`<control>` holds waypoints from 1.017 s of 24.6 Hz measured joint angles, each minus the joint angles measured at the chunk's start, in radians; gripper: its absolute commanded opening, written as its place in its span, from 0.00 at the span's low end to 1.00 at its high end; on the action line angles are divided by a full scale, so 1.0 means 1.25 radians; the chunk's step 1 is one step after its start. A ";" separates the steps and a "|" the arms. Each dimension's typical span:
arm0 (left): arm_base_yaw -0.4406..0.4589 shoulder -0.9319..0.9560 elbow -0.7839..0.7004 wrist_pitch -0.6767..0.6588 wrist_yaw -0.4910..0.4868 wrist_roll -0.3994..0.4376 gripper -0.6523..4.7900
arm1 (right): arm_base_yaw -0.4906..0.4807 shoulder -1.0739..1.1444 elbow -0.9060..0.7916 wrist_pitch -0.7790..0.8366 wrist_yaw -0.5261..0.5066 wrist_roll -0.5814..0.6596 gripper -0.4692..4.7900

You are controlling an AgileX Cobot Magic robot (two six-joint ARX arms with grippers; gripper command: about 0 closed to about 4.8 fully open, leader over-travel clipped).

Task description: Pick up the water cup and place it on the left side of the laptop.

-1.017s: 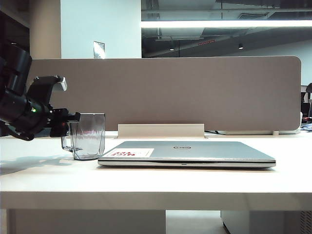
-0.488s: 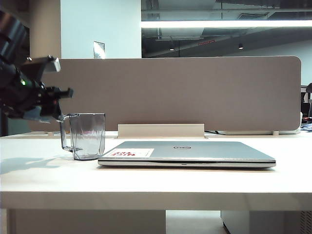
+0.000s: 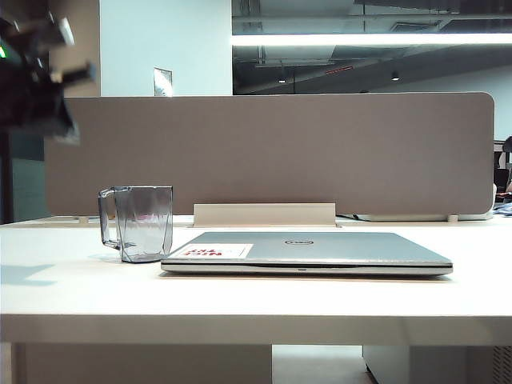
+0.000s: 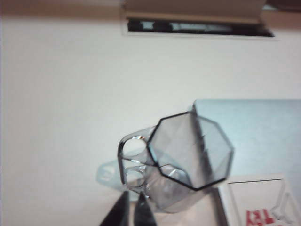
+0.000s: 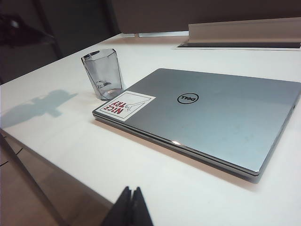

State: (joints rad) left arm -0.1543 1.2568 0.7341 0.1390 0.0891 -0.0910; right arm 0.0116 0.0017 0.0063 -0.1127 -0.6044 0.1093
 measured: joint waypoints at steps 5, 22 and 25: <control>-0.044 -0.223 -0.107 0.020 -0.007 -0.007 0.11 | 0.000 0.000 0.000 0.001 0.001 0.000 0.08; -0.131 -0.598 -0.441 0.034 -0.074 -0.136 0.11 | 0.000 0.000 0.000 -0.002 0.181 -0.028 0.08; -0.131 -0.615 -0.447 0.029 -0.074 -0.135 0.11 | -0.001 0.000 0.000 -0.002 0.266 -0.094 0.08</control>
State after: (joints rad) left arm -0.3180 0.4885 0.1749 0.1757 -0.0040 -0.2600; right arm 0.0109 0.0017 0.0063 -0.1146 -0.2714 -0.0078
